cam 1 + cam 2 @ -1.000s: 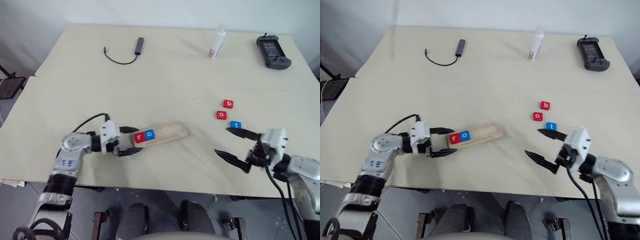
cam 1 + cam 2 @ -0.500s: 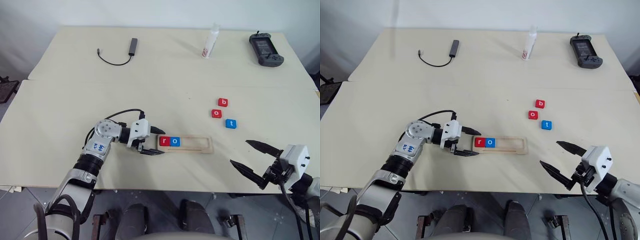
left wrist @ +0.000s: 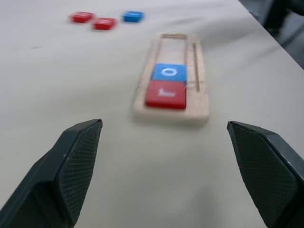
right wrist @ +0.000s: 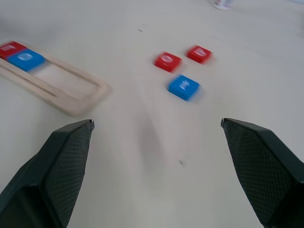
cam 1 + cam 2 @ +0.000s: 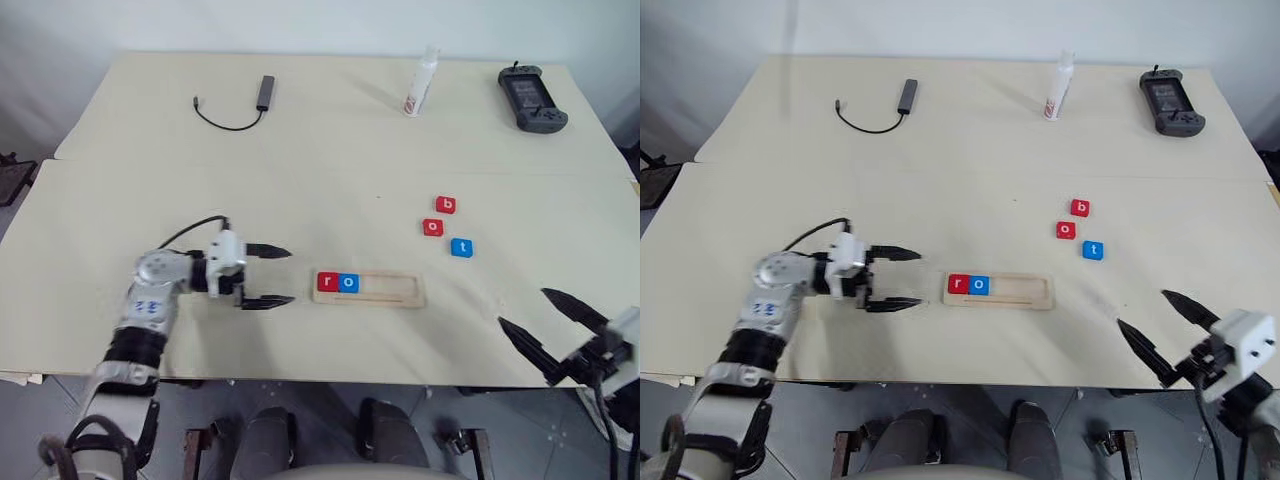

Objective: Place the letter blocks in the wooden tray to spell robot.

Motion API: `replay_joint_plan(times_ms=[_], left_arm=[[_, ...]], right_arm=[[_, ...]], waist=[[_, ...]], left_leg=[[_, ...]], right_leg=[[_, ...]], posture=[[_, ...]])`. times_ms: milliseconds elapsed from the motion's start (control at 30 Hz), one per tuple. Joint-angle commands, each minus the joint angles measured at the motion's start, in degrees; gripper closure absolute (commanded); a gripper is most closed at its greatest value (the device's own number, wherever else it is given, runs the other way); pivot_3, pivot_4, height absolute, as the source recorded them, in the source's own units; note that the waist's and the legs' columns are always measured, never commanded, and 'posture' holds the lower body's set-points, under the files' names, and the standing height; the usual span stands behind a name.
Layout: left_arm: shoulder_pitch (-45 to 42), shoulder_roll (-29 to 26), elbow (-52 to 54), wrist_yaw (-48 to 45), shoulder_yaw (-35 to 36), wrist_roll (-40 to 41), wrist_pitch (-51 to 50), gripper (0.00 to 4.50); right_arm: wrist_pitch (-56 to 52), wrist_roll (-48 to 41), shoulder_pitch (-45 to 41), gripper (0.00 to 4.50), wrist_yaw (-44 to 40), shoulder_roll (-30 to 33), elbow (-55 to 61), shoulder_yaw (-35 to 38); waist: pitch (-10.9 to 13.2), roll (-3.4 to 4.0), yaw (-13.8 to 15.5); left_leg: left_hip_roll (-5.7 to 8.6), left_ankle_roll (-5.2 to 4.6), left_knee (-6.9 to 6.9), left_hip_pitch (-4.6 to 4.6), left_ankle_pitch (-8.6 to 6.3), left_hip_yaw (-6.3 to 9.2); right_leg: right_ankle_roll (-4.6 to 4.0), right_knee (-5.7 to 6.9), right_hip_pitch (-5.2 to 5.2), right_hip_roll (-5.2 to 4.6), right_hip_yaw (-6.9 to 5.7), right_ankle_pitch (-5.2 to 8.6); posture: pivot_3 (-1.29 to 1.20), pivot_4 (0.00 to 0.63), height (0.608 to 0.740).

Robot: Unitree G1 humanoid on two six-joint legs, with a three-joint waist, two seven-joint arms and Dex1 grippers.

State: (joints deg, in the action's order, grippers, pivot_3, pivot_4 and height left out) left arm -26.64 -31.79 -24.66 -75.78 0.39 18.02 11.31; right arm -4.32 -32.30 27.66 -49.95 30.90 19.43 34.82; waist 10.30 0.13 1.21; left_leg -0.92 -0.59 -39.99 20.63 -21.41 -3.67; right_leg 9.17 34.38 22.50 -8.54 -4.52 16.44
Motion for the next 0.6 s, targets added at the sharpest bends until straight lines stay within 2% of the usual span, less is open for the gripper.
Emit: replay_joint_plan(times_ms=[33, 100, 200, 267, 367, 433, 533, 600], left_arm=[[4.0, -1.7, 4.4, 0.5, 2.7, 2.4, -1.0, 0.03], [8.1, -3.5, 8.3, 1.0, 4.1, 4.4, -6.2, 0.03], [10.1, -3.8, 11.7, 2.8, 5.2, 5.8, -8.6, 0.03], [10.7, -2.9, 13.7, 5.7, 6.1, 5.8, -8.7, 0.03], [12.2, -2.0, 16.4, 8.3, 6.6, 5.8, -9.3, 0.03], [13.2, -1.6, 18.1, 9.2, 6.5, 6.0, -10.0, 0.03], [13.6, -1.3, 19.2, 10.2, 6.4, 6.0, -10.5, 0.03], [13.6, -0.6, 19.9, 11.6, 6.3, 5.8, -10.7, 0.03]], right_arm=[[3.4, 0.5, -0.2, 0.00, 0.0, -0.7, -1.3, 1.3], [2.4, 0.3, -2.9, 0.00, 1.5, -0.6, -1.9, -0.4], [-0.6, 1.2, -5.3, 0.00, 3.4, 1.1, -2.0, -1.7], [-9.6, -1.4, -11.5, 0.00, 6.5, 6.3, -0.3, -3.1], [-28.7, -2.1, -23.7, 0.00, 11.3, 17.7, -0.6, -8.8], [-40.0, -4.3, -34.4, 0.00, 13.6, 22.2, -2.7, -13.4], [-48.8, -5.1, -43.7, 0.00, 15.2, 23.8, -5.0, -17.7], [-53.4, -2.8, -52.9, 0.00, 17.0, 22.1, -10.3, -23.0]], waist=[[0.0, 0.00, 0.0], [0.0, 0.01, -0.1], [0.0, 0.01, -0.3], [0.0, 0.01, -0.1], [0.0, 0.11, -0.7], [0.0, 0.11, -1.3], [0.0, 0.09, -1.2], [0.0, 0.09, -1.0]], left_leg=[[0.01, -0.01, -0.01, -0.04, -0.01, -0.01], [0.00, -0.02, -0.02, -0.07, -0.01, -0.02], [-0.04, 0.00, 0.00, -0.07, -0.02, -0.01], [-0.03, 0.00, -0.04, -0.08, -0.02, 0.00], [-0.02, -0.05, -0.09, -0.15, -0.03, 0.12], [-0.08, -0.06, -0.08, -0.22, -0.03, 0.08], [-0.29, 0.09, 0.05, -0.18, -0.03, 0.18], [-0.30, 0.17, 0.06, -0.03, -0.06, 0.04]], right_leg=[[0.00, 0.01, -0.03, -0.01, 0.03, 0.00], [0.00, 0.04, -0.03, -0.01, 0.07, 0.00], [-0.02, 0.10, 0.02, -0.01, 0.09, 0.00], [-0.02, 0.10, -0.01, -0.01, 0.08, 0.00], [-0.07, 0.11, 0.05, -0.13, 0.22, -0.12], [-0.11, 0.14, 0.07, -0.15, 0.23, -0.16], [-0.30, 0.14, 0.14, 0.04, -0.03, -0.05], [-0.42, 0.19, 0.18, 0.08, -0.31, 0.01]], posture=[[0.00, 0.150, 0.740], [0.00, 0.150, 0.740], [0.00, 0.150, 0.740], [0.00, 0.150, 0.740], [0.00, 0.150, 0.740], [0.00, 0.150, 0.740], [0.00, 0.150, 0.740], [0.00, 0.150, 0.740]])
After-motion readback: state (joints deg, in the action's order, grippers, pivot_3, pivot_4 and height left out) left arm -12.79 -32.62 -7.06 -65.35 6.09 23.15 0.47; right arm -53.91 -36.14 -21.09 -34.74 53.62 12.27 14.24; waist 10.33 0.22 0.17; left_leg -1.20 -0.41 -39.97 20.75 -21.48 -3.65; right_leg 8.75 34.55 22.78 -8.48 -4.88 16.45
